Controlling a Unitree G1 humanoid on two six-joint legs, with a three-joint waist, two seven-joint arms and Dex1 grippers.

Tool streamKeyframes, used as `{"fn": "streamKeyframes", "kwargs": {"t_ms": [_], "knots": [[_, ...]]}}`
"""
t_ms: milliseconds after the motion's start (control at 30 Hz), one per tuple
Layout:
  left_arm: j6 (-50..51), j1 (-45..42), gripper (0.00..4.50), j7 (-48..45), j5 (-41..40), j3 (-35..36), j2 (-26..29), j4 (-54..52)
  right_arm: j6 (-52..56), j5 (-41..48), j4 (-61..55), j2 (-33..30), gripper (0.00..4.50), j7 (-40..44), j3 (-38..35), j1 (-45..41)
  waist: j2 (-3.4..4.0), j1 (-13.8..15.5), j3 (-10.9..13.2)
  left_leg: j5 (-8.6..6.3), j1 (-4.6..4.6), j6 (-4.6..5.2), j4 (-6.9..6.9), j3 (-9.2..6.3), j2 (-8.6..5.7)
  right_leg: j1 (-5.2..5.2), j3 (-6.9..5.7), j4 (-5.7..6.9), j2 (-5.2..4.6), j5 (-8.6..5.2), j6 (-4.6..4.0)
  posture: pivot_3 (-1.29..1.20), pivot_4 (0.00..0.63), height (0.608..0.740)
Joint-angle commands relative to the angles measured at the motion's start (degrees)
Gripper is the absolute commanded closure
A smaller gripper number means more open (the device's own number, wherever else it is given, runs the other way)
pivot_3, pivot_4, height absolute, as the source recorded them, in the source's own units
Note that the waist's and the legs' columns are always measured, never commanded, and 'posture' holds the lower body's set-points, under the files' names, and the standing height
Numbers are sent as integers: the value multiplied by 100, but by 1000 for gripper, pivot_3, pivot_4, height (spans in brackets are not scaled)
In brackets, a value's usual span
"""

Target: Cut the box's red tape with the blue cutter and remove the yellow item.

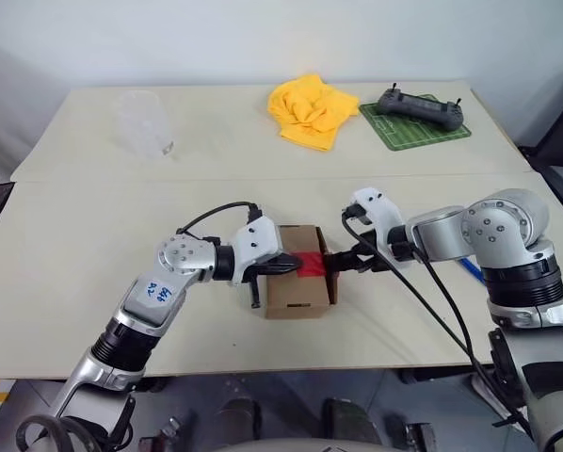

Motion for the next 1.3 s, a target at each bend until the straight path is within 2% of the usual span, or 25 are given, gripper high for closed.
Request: {"fn": "streamKeyframes", "kwargs": {"t_ms": [33, 267, 533, 667, 733, 800, 933, 1000, 1067, 1133, 1300], "knots": [[140, 172, 4500, 91, 316, -276, -32, 336, 136, 32, 209, -309, 85, -436, 283, 64, 0, 7, 0, 0, -1, 0, 0, -1, 0, 0, 0, -3, 0, 0, 0, 0, 150, 740], [198, 310, 4500, 175, 319, -278, -64, 229, 136, -263, 281, -680, 85, -363, 402, 35, 0, 35, 0, 0, -10, 5, 0, -3, -14, 10, 0, -33, -12, 5, 2, 0, 150, 740], [252, 389, 4500, 182, 302, -250, -25, 148, 136, -530, 267, -653, 85, -238, 400, 55, 8, -5, -4, -1, -22, 3, -8, 2, -16, -4, -17, -40, -7, 13, 13, 0, 150, 740], [292, 451, 4500, 181, 270, -210, 21, 33, 136, -702, 279, -562, 85, -76, -92, 28, 7, -11, -4, -2, -22, 4, -8, 5, -16, -2, -16, -44, -8, 14, 14, 0, 150, 740], [282, 491, 4500, 154, 248, -185, 65, -42, -79, -839, 181, -530, 85, 132, -476, 63, 10, -11, -2, -2, -27, 4, -8, 5, -13, -6, -15, -45, -8, 14, 16, 0, 150, 740], [280, 524, 4500, 135, 218, -142, 117, -123, -89, -850, 67, -761, 85, 496, -673, 147, 11, -10, -2, -2, -28, 3, -14, 7, -15, -9, -16, -40, -4, 15, 18, 0, 150, 740], [286, 562, 4500, 98, 166, -67, 191, -217, -170, -923, -194, -1185, 85, 1263, -788, 347, 12, -18, -1, -10, -30, -5, -27, 5, -15, -9, -45, -42, 2, 16, 20, 0, 150, 740], [241, 563, 4500, 26, 83, 15, 225, -275, -291, -711, -227, -1500, 85, 2045, -927, 561, 14, -24, 1, -15, -28, -8, -28, 11, -12, -9, -59, -43, 3, 16, 20, 0, 150, 740], [188, 535, 4500, -24, 36, 91, 242, -284, 2, -299, 292, -1382, 85, 2549, -1452, 662, 12, -34, 3, -16, -28, -7, -31, 15, -11, -9, -66, -46, 4, 17, 21, 0, 150, 740], [170, 504, 4500, -50, 25, 128, 243, -267, 49, -231, 610, -1097, 85, 2712, -1786, 748, 12, -41, 3, -16, -26, -8, -31, 31, -3, -9, -71, -49, 4, 17, 22, 0, 150, 740], [162, 436, 4500, -96, 24, 168, 220, -228, -355, -471, 661, -628, 85, 3139, -1676, 996, 11, -44, 4, -15, -16, -12, -29, 83, 18, -8, -80, -41, 11, 18, 24, 0, 150, 740]]}}
